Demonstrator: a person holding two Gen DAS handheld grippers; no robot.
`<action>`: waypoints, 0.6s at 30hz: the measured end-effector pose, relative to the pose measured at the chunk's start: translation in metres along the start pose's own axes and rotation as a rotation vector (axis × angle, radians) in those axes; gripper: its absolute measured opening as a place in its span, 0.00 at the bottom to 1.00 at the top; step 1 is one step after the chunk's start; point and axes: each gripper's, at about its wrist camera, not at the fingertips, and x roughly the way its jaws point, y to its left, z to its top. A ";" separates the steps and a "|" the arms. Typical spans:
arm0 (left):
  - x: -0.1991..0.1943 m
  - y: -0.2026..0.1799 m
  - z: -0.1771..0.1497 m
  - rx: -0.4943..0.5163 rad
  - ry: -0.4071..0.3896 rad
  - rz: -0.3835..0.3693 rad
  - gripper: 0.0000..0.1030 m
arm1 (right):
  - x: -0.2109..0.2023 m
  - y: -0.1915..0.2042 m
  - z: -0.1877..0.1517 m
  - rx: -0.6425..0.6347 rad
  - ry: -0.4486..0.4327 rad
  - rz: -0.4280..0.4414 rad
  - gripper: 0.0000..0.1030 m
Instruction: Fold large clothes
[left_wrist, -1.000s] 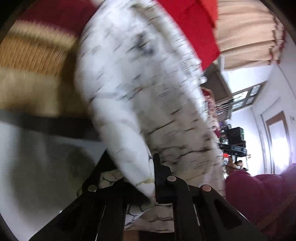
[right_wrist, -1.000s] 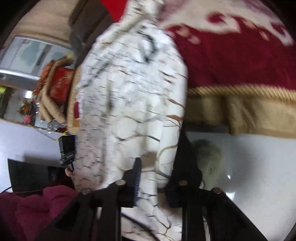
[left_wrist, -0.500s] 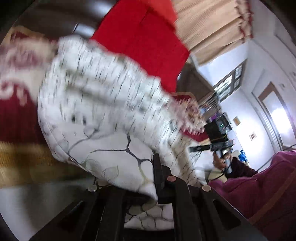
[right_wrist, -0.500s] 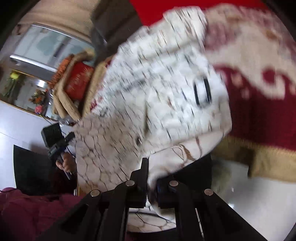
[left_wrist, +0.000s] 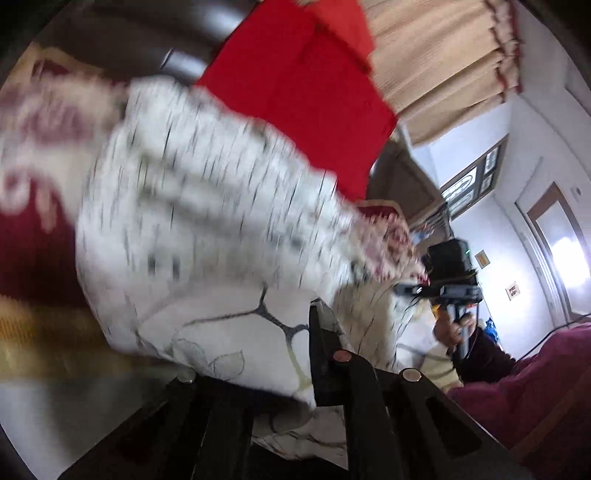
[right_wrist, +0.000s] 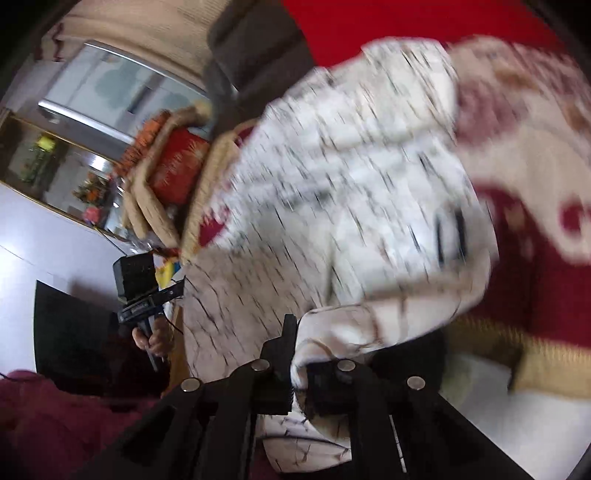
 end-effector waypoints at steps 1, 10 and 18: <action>-0.002 -0.003 0.015 0.018 -0.021 0.008 0.06 | 0.001 0.003 0.010 -0.011 -0.015 0.006 0.07; 0.016 0.036 0.164 0.000 -0.075 0.060 0.05 | 0.002 -0.021 0.153 0.072 -0.285 -0.002 0.05; 0.091 0.156 0.255 -0.381 0.006 0.291 0.06 | -0.019 -0.073 0.227 0.219 -0.411 0.005 0.10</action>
